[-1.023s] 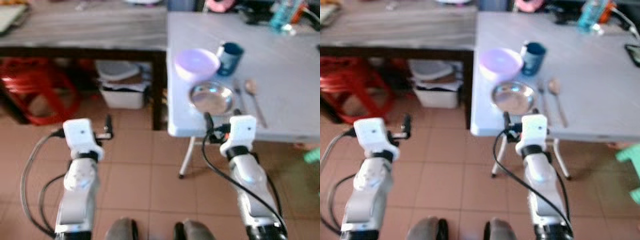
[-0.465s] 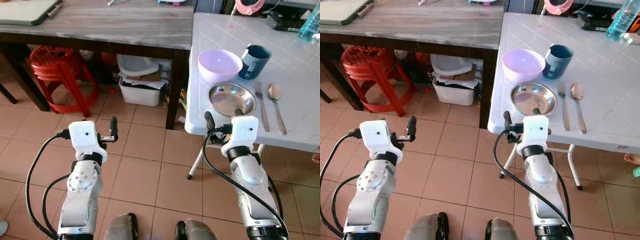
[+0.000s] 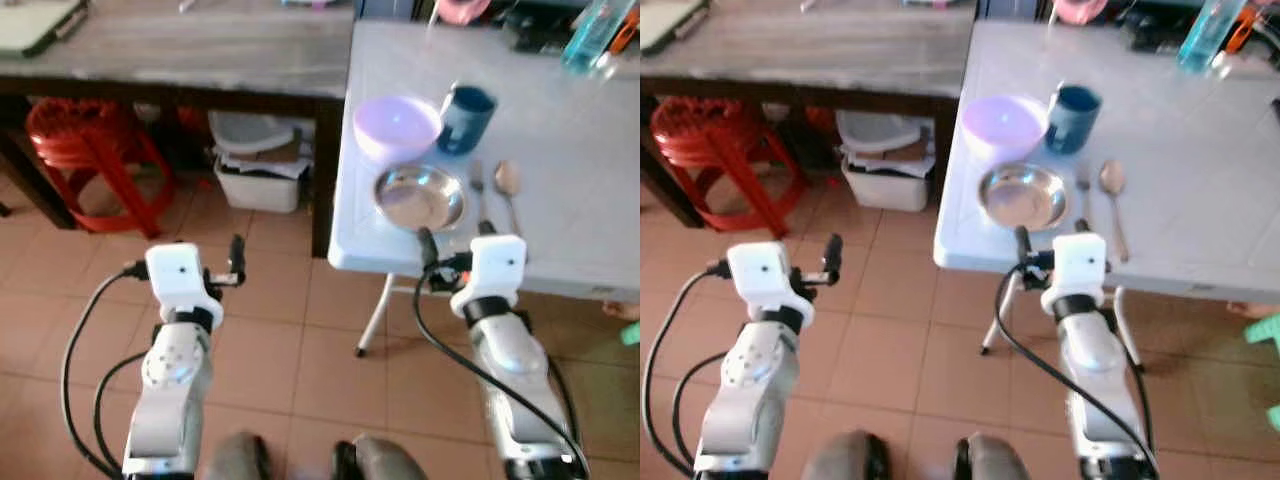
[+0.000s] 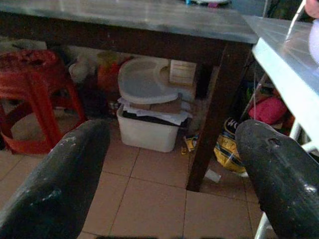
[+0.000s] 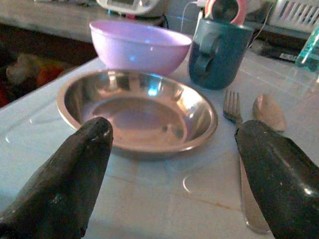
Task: Setting the table
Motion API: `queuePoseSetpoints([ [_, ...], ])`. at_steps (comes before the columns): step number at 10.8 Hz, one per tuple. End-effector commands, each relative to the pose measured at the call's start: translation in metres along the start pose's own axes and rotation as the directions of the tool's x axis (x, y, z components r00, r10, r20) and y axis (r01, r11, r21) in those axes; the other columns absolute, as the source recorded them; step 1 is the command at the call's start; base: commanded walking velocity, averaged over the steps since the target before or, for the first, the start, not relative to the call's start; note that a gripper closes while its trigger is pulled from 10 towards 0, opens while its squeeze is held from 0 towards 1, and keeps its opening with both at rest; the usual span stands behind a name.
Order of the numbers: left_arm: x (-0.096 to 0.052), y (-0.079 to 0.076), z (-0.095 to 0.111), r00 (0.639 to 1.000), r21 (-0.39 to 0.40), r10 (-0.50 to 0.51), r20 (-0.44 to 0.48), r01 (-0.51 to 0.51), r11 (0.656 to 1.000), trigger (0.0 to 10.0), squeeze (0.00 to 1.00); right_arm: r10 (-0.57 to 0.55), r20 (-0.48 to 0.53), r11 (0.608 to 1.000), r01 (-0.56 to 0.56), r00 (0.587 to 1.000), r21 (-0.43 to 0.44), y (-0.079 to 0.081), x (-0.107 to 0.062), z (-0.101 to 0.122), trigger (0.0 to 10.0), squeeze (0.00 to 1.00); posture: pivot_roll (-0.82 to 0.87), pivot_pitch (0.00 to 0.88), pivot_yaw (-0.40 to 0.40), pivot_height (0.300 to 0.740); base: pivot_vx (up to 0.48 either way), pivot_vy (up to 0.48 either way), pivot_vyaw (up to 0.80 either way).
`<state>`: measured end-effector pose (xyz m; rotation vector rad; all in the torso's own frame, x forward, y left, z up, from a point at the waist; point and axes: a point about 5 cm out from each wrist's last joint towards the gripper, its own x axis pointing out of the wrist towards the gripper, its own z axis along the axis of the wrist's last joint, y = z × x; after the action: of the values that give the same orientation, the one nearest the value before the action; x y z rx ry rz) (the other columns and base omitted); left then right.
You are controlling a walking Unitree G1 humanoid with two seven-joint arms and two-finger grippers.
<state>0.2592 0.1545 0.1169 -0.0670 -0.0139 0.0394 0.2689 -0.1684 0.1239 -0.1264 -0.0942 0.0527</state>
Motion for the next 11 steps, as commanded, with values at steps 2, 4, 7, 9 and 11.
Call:
queuePoseSetpoints([
  [2,-0.0024,0.0060,-0.0012,1.000,0.007,0.025,-0.014,-0.025,1.000,10.0,0.00,0.013,0.018,1.000,-0.014,1.000,0.012,0.0034,0.0009,0.0051,10.0,0.00,-0.04,0.170,-0.020,0.740,0.000,-0.351,0.00],
  [4,-0.0009,0.0090,0.0006,0.997,0.045,0.070,0.014,-0.070,0.997,10.0,0.00,0.016,0.041,1.000,-0.017,0.999,0.016,0.0054,0.0058,0.0099,10.0,0.00,-0.04,0.169,-0.014,0.740,0.000,0.000,0.00],
  [7,-0.0002,0.0062,0.0023,0.999,0.015,0.042,0.020,-0.042,0.999,10.0,0.00,0.011,0.049,1.000,-0.012,0.999,0.024,0.0043,0.0067,0.0115,10.0,0.00,-0.04,0.167,-0.016,0.740,0.000,0.000,0.00],
  [9,-0.0012,0.0026,0.0029,0.999,0.018,0.010,0.033,-0.010,1.000,10.0,0.00,0.000,0.041,1.000,-0.001,0.999,0.030,0.0028,0.0060,0.0110,10.0,0.00,-0.05,0.170,-0.018,0.740,0.000,0.000,0.00],
  [11,-0.0015,0.0019,0.0040,0.999,0.007,0.000,0.037,0.000,1.000,10.0,0.00,-0.015,0.047,1.000,0.014,0.999,0.025,-0.0008,0.0054,0.0132,10.0,0.00,-0.05,0.171,-0.019,0.740,0.000,0.000,-0.57],
])
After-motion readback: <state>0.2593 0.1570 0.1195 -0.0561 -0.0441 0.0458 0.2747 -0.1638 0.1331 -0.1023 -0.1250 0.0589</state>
